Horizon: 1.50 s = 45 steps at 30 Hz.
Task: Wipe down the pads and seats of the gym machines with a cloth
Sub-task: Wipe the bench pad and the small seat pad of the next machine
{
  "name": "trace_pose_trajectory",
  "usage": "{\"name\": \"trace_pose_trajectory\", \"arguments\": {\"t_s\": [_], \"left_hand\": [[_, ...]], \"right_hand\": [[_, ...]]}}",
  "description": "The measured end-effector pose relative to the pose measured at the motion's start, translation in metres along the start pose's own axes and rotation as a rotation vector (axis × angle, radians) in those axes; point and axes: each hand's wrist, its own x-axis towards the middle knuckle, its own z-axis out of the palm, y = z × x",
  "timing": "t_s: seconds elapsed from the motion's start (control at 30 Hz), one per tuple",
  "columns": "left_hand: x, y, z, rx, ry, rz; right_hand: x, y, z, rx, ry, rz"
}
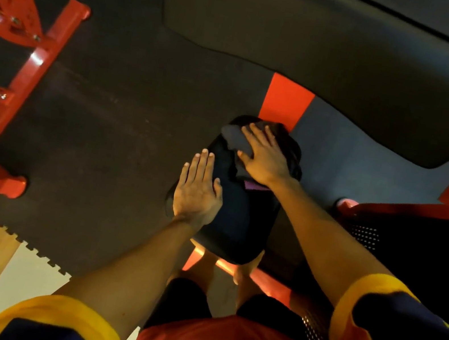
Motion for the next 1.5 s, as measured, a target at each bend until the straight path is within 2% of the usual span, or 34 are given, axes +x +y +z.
{"name": "trace_pose_trajectory", "arguments": {"t_s": [0.1,0.17,0.27,0.43,0.53,0.6,0.67,0.8,0.9,0.93,1.0,1.1,1.13,1.3,1.37,1.43,1.5], "left_hand": [[-0.001,0.001,0.000,-0.005,0.009,0.002],[-0.001,0.001,0.000,-0.017,0.013,-0.005],[-0.002,0.004,-0.001,-0.016,0.021,-0.011],[-0.001,0.004,0.001,0.002,0.019,-0.007],[0.000,0.003,0.001,0.009,0.015,-0.022],[0.000,0.004,0.003,0.022,0.037,-0.024],[0.001,0.004,0.003,0.016,0.039,-0.026],[-0.001,0.004,0.002,0.000,0.026,-0.029],[0.000,0.004,0.002,0.010,0.026,-0.034],[-0.001,0.004,0.003,0.012,0.032,-0.037],[-0.001,0.004,0.003,-0.001,0.034,-0.039],[-0.001,0.004,0.003,-0.001,0.048,-0.034],[-0.001,0.004,0.002,-0.012,0.050,-0.035],[0.000,0.004,0.001,-0.046,0.074,-0.038],[0.003,0.004,0.000,-0.049,0.076,-0.039],[0.001,0.004,0.000,-0.036,0.079,-0.035],[0.001,0.005,0.000,-0.039,0.079,-0.030]], "right_hand": [[-0.039,0.016,0.001,-0.003,-0.114,-0.235],[-0.050,0.035,-0.005,0.017,-0.161,-0.293],[-0.029,0.044,-0.019,0.030,-0.085,-0.193],[0.041,0.003,-0.014,0.077,-0.008,-0.041],[0.025,-0.018,0.000,0.055,-0.048,-0.207],[-0.002,-0.008,0.006,0.057,-0.104,-0.340],[-0.012,0.013,-0.001,0.037,-0.125,-0.391],[0.031,0.025,-0.018,-0.011,-0.047,-0.253],[0.071,0.002,-0.018,0.019,-0.016,-0.106],[0.075,-0.010,-0.016,-0.001,-0.038,-0.117],[0.071,-0.027,-0.013,-0.045,-0.124,-0.256],[0.067,-0.021,-0.018,-0.086,-0.235,-0.409],[0.073,-0.015,-0.024,-0.093,-0.243,-0.391],[0.103,-0.010,-0.036,-0.104,-0.244,-0.074],[0.107,-0.025,-0.033,-0.201,-0.254,-0.116],[0.101,-0.040,-0.025,-0.275,-0.297,-0.240],[0.095,-0.045,-0.021,-0.277,-0.345,-0.322]]}}
